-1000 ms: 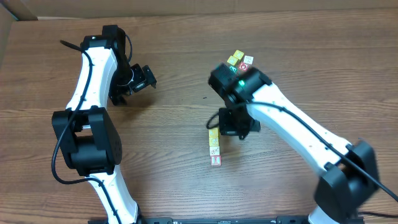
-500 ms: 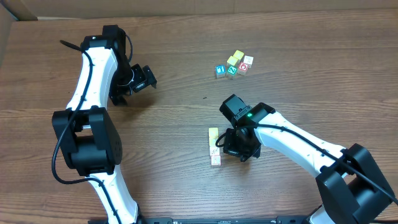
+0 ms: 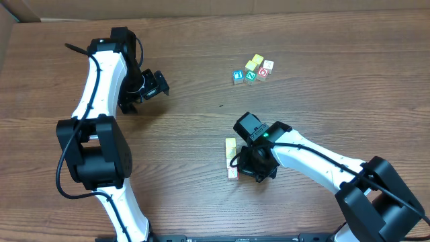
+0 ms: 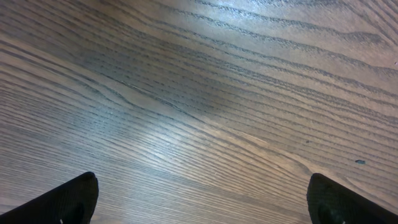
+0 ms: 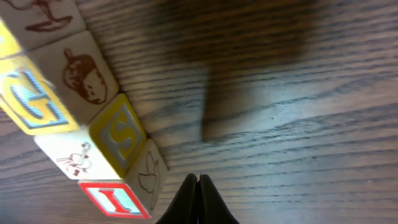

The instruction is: Flip 4 blocks

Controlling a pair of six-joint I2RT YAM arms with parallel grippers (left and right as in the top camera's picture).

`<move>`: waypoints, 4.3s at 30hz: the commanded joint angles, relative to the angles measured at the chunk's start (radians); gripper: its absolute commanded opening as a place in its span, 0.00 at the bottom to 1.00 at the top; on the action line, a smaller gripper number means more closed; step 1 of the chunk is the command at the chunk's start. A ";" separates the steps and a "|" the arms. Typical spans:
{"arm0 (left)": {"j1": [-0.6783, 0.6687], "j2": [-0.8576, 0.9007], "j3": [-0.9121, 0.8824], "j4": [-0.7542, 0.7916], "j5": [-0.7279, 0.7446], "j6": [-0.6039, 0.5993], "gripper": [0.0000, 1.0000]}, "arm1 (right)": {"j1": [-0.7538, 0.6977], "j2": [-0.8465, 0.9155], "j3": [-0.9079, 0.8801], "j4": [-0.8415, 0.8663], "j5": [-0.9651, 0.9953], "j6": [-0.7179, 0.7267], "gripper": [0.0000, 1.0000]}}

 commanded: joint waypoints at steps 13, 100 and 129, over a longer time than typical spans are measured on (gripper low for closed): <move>-0.003 0.007 0.015 -0.002 -0.003 0.005 1.00 | 0.004 -0.013 -0.007 0.052 -0.064 0.009 0.04; -0.003 0.007 0.015 -0.001 -0.003 0.005 1.00 | -0.544 -0.013 0.498 -0.206 0.466 -0.489 1.00; -0.003 0.007 0.015 -0.002 -0.003 0.005 1.00 | -0.545 -0.374 0.497 -0.206 0.466 -0.489 1.00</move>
